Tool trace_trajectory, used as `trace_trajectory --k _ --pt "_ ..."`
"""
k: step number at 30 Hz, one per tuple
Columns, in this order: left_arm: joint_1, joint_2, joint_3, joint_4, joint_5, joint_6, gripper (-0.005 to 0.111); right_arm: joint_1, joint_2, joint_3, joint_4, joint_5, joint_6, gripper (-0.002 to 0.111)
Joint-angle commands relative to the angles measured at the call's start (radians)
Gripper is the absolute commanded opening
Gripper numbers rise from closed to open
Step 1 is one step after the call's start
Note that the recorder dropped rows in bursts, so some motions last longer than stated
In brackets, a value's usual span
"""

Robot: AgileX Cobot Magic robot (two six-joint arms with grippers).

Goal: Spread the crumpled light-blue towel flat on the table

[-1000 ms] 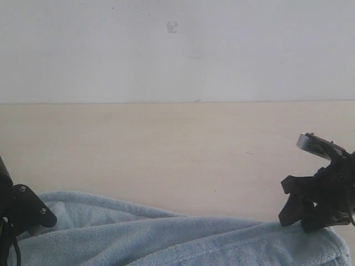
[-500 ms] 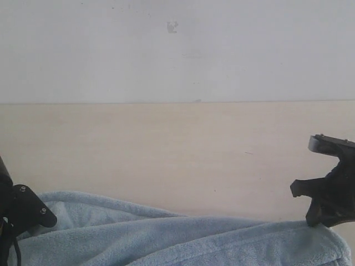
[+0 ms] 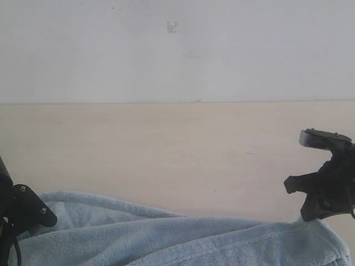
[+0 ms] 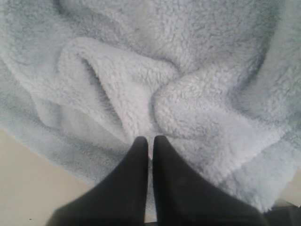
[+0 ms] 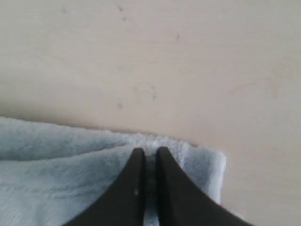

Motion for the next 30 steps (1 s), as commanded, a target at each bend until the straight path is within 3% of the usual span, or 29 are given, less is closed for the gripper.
trace_trajectory --k 1,5,15,21,24,26,30 --pt "-0.004 0.000 -0.006 0.027 -0.003 -0.008 0.004 0.015 -0.114 -0.002 0.059 0.179 -0.017 0.000" --pt "-0.004 0.000 -0.006 0.059 -0.012 -0.008 0.004 0.138 -0.189 0.048 0.064 0.256 -0.031 0.000" --pt "-0.004 0.000 -0.011 0.116 -0.036 -0.015 0.004 0.626 -0.383 0.251 0.074 0.237 0.042 0.000" --pt "-0.004 0.000 -0.011 0.161 -0.110 -0.015 0.004 0.750 -0.411 0.261 0.074 0.190 0.110 0.001" --pt "-0.004 0.000 -0.011 0.249 -0.172 -0.015 0.004 0.791 -0.411 0.261 0.088 0.241 0.114 0.012" --pt "-0.004 0.000 -0.011 0.331 -0.228 -0.047 0.004 0.821 -0.411 0.261 0.101 0.292 0.117 0.026" --pt "-0.002 0.000 -0.013 0.545 -0.307 -0.333 0.004 0.847 -0.411 0.261 0.094 0.246 0.206 0.047"
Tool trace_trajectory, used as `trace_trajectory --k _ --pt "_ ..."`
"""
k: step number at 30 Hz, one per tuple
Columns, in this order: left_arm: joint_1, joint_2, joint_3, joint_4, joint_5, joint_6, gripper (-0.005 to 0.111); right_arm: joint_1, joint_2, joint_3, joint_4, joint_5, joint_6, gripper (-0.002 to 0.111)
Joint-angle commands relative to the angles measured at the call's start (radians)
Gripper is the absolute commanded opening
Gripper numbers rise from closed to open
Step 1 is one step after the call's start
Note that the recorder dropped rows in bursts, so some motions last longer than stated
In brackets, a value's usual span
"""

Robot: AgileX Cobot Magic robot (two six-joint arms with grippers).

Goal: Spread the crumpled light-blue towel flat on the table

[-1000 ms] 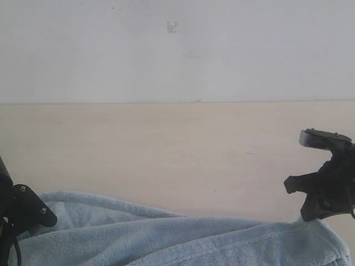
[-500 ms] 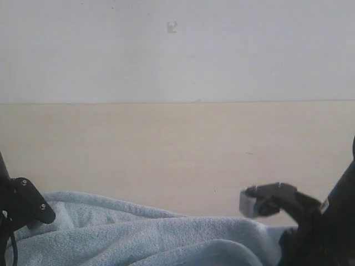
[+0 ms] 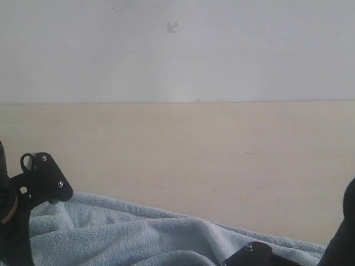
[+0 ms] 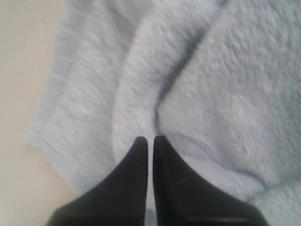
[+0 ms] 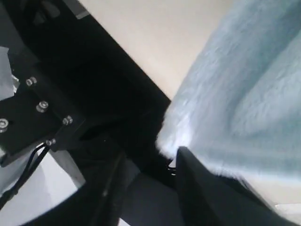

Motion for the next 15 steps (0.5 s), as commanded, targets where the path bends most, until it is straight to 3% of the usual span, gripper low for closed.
trace_trajectory --k 1,6,8,10,13,15 --pt "-0.002 -0.004 -0.011 0.228 -0.074 -0.295 0.004 0.019 -0.007 0.004 -0.002 -0.064 0.092 0.049" --pt "0.037 -0.004 -0.071 0.186 -0.068 -0.334 0.004 0.017 -0.018 -0.042 -0.041 -0.221 0.118 0.051" --pt "0.077 -0.004 -0.088 0.125 -0.090 -0.307 0.004 0.009 -0.018 -0.103 -0.164 -0.252 0.232 0.051" --pt "0.131 0.001 -0.111 -0.040 -0.119 -0.167 0.004 -0.022 -0.018 -0.176 -0.368 -0.268 0.393 0.051" --pt "0.212 0.020 -0.156 -0.400 -0.129 0.147 0.004 -0.116 -0.014 -0.276 -0.719 -0.242 0.709 0.051" --pt "0.251 0.033 -0.177 -0.586 -0.104 0.328 0.004 -0.209 -0.007 -0.332 -0.883 -0.188 0.763 0.051"
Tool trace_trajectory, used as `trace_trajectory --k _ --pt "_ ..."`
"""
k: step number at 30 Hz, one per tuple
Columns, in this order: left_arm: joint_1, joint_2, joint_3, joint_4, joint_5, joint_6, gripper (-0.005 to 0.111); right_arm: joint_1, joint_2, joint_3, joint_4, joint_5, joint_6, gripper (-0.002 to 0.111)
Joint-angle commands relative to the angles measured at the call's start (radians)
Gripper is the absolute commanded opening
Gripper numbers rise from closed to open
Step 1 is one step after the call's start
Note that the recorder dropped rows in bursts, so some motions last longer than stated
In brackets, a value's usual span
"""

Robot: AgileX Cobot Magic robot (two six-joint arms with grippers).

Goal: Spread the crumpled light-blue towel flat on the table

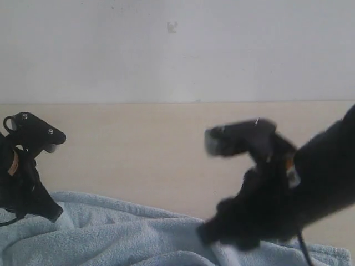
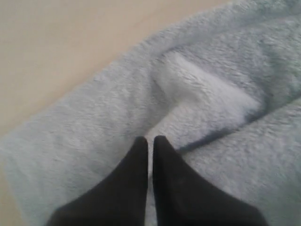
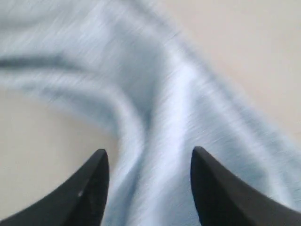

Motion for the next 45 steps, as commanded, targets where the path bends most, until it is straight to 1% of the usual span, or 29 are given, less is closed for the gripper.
trace_trajectory --k 1,3,5,7,8,9,10,12,15,21,27,28,29,30,31,32,33,37,41,43,45 --pt "0.090 0.029 -0.051 -0.447 0.030 0.407 0.004 -0.183 0.009 -0.115 -0.358 0.095 0.202 0.050" --pt "0.106 0.039 -0.064 -0.497 0.040 0.462 0.004 -0.299 0.039 -0.139 -0.367 0.171 0.134 0.050" --pt "0.113 0.048 -0.066 -0.495 0.033 0.462 0.004 -0.401 0.082 -0.133 -0.365 0.228 0.086 0.050" --pt "0.113 0.055 -0.066 -0.477 0.033 0.462 0.004 -0.493 0.127 -0.116 -0.356 0.269 0.079 0.050" --pt "0.113 0.057 -0.066 -0.478 0.038 0.462 0.004 -0.550 0.154 -0.102 -0.327 0.267 0.075 0.050" --pt "0.113 0.057 -0.063 -0.478 0.038 0.462 0.004 -0.584 0.173 -0.095 -0.285 0.261 0.059 0.050" --pt "0.113 0.057 -0.064 -0.478 0.040 0.462 0.004 -0.613 0.191 -0.087 -0.237 0.256 0.011 0.050" --pt "0.113 0.057 -0.059 -0.478 0.040 0.462 0.004 -0.661 0.233 -0.071 -0.086 0.256 -0.145 0.050" --pt "0.113 0.057 -0.060 -0.478 0.034 0.462 0.004 -0.681 0.281 -0.052 0.084 0.236 -0.289 0.050" --pt "0.113 0.057 -0.060 -0.480 0.034 0.462 0.004 -0.681 0.400 0.042 0.048 0.076 -0.289 0.050" --pt "0.113 0.057 -0.060 -0.480 0.016 0.462 0.004 -0.681 0.500 0.053 0.052 0.001 -0.289 0.050" --pt "0.113 0.057 -0.060 -0.480 0.013 0.462 0.004 -0.681 0.509 0.053 0.052 -0.010 -0.289 0.047" --pt "0.113 0.057 -0.060 -0.480 0.011 0.462 0.004 -0.681 0.509 0.053 0.052 -0.014 -0.289 0.040" --pt "0.113 0.057 -0.060 -0.480 0.011 0.462 0.004 -0.681 0.509 0.053 0.052 -0.020 -0.289 0.031" --pt "0.113 0.057 -0.060 -0.480 0.004 0.462 0.004 -0.681 0.507 0.053 0.037 -0.036 -0.289 0.003" --pt "0.113 0.057 -0.060 -0.480 -0.008 0.462 0.004 -0.681 0.507 0.051 0.019 -0.058 -0.270 0.001" --pt "0.113 0.057 -0.060 -0.480 -0.014 0.462 0.004 -0.681 0.507 0.051 0.008 -0.074 -0.248 0.001" --pt "0.113 0.057 -0.060 -0.435 -0.023 0.458 0.004 -0.681 0.507 0.051 -0.146 -0.190 -0.047 0.001" --pt "0.117 0.057 -0.060 -0.308 -0.053 0.351 0.004 -0.691 0.507 0.046 -0.431 -0.302 0.203 0.001" --pt "0.130 0.057 -0.060 -0.245 -0.087 0.285 0.004 -0.719 0.507 0.021 -0.549 -0.347 0.281 0.000" --pt "0.147 0.057 -0.060 -0.195 -0.131 0.246 0.004 -0.755 0.507 -0.010 -0.616 -0.393 0.300 0.000"
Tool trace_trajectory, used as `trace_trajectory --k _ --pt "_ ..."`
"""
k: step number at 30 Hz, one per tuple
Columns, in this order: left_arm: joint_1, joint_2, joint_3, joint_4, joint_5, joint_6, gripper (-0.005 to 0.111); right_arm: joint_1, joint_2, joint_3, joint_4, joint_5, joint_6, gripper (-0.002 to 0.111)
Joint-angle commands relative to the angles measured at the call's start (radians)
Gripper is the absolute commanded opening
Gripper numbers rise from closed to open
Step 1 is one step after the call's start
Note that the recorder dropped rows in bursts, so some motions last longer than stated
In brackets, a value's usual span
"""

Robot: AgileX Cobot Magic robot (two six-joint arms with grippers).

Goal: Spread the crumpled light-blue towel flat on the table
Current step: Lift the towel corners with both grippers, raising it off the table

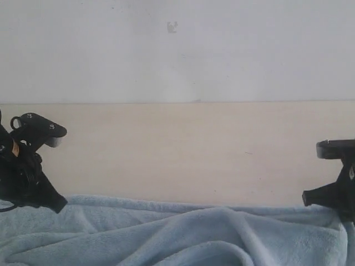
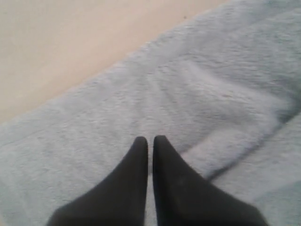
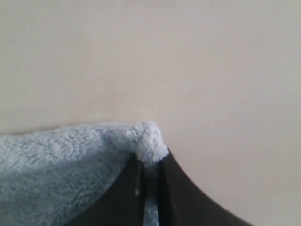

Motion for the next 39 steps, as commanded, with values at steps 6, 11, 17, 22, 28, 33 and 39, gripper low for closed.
trace_trajectory --k 6,11,17,22,28,33,39 --pt "0.097 0.022 0.002 0.123 -0.217 -0.100 0.005 -0.169 0.035 -0.110 -0.219 -0.383 0.106 0.000" --pt "0.151 0.110 0.002 0.123 -0.249 -0.102 0.028 -0.195 0.086 -0.111 -0.217 -0.503 0.106 0.000" --pt "0.161 0.194 -0.004 0.133 -0.268 -0.139 0.064 -0.195 0.131 -0.111 -0.217 -0.525 0.107 0.000" --pt "0.202 0.244 -0.004 0.139 -0.289 -0.198 0.065 -0.195 0.131 -0.111 -0.217 -0.519 0.137 0.000" --pt "0.217 0.287 -0.004 0.113 -0.309 -0.251 0.054 -0.195 0.131 -0.111 -0.217 -0.511 0.162 0.000" --pt "0.217 0.312 -0.004 0.117 -0.300 -0.247 0.004 -0.195 0.131 -0.111 -0.217 -0.473 0.162 0.000" --pt "0.217 0.226 -0.004 0.041 -0.390 -0.251 0.004 -0.195 0.055 -0.111 -0.156 -0.436 0.229 0.000"
